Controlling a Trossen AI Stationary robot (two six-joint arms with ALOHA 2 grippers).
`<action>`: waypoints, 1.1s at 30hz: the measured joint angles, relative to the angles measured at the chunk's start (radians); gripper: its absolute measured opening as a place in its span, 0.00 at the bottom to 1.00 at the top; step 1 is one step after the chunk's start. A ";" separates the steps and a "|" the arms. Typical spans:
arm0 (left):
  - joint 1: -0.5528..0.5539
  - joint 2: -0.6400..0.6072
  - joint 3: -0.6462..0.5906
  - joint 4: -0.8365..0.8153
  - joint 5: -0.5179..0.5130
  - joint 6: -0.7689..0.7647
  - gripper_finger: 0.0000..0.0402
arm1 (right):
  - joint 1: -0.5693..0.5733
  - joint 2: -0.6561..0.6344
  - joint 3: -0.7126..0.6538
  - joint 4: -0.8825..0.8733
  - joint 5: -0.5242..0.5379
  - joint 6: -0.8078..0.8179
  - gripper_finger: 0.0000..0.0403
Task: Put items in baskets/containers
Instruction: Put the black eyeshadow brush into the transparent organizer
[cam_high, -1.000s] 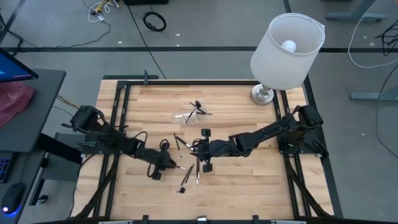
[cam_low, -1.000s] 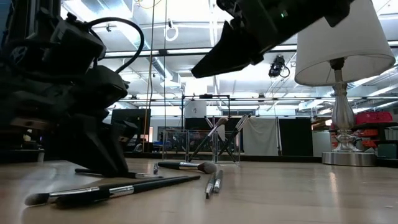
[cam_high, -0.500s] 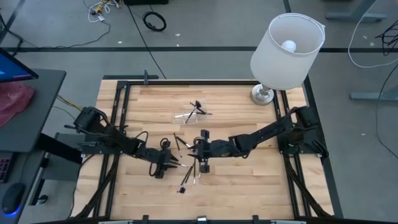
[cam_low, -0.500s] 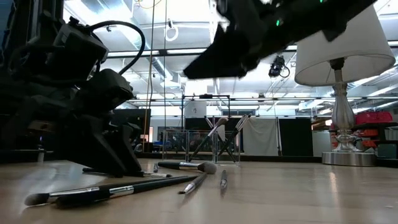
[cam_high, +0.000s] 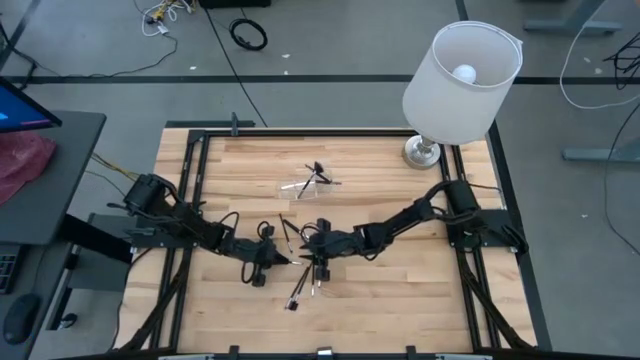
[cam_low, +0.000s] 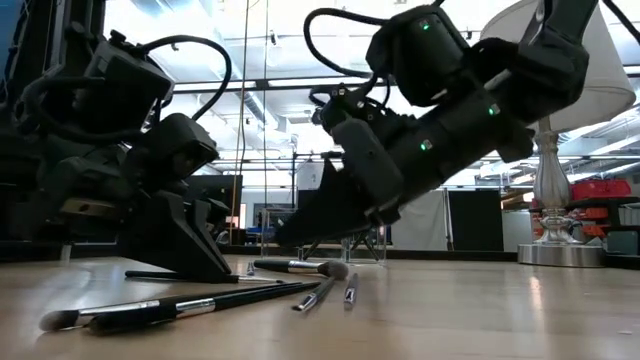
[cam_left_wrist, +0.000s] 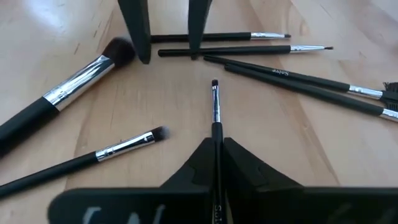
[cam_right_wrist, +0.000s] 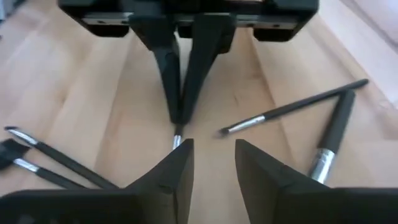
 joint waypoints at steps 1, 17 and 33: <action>0.000 0.001 -0.001 0.004 -0.001 0.000 0.05 | -0.001 0.000 0.000 0.003 -0.016 0.001 0.31; 0.000 0.006 -0.003 0.100 -0.056 0.010 0.04 | 0.003 -0.002 0.000 0.030 -0.065 0.010 0.48; 0.001 0.004 -0.002 0.119 -0.068 0.011 0.04 | -0.052 0.000 0.000 -0.052 -0.137 0.010 0.42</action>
